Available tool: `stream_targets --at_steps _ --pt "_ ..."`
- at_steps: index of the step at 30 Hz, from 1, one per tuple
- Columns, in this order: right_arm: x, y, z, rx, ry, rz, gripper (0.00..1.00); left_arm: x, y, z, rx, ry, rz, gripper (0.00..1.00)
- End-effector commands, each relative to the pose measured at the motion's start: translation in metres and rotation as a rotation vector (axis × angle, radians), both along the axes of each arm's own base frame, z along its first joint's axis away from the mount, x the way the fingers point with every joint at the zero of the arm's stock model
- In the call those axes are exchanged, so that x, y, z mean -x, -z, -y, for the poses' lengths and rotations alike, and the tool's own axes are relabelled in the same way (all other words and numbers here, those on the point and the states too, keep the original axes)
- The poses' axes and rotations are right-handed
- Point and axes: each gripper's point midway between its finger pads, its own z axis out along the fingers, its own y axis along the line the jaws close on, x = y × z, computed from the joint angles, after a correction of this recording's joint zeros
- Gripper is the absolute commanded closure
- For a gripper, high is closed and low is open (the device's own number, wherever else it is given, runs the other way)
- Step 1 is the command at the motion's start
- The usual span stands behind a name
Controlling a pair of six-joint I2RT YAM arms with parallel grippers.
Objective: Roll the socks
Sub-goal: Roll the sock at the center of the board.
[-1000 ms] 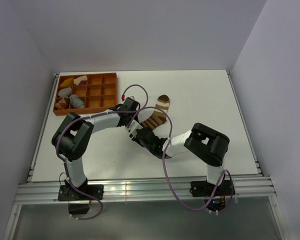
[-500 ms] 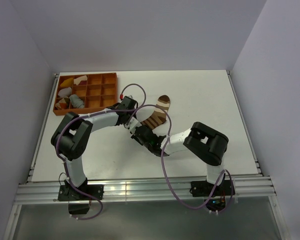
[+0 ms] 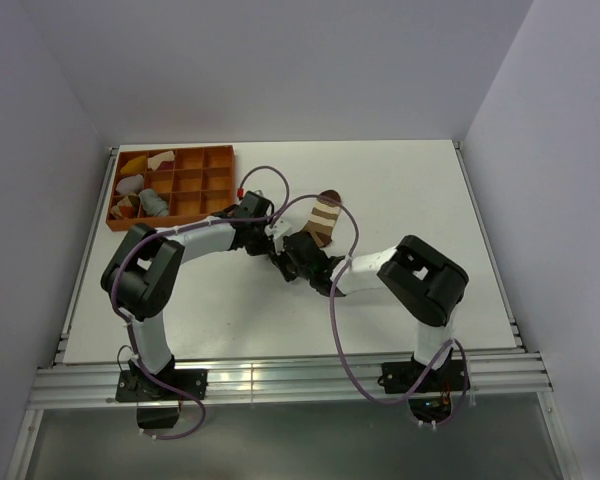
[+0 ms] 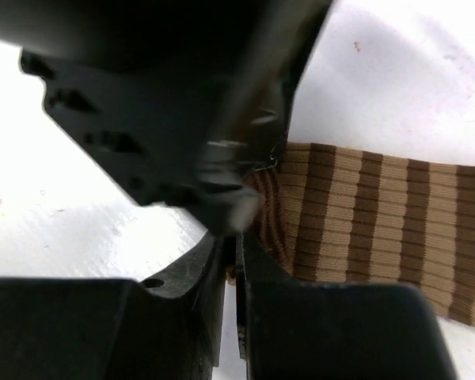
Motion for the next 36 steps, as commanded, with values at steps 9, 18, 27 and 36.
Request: stream_targets --at_steps 9,18,27,36 --pt "0.024 0.014 0.028 -0.205 0.024 -0.425 1.0 -0.009 -0.045 -0.032 0.099 -0.17 0.099 0.58" --pt "0.033 -0.007 0.019 -0.561 0.012 -0.705 1.0 -0.005 -0.07 -0.032 0.234 -0.211 0.197 0.54" --pt "0.033 -0.015 0.028 -0.823 0.122 -0.809 1.0 0.022 -0.041 -0.004 0.357 -0.16 0.115 0.53" --pt "0.034 -0.008 0.035 -0.929 0.181 -0.882 1.0 0.031 -0.023 0.016 0.347 -0.122 0.088 0.55"
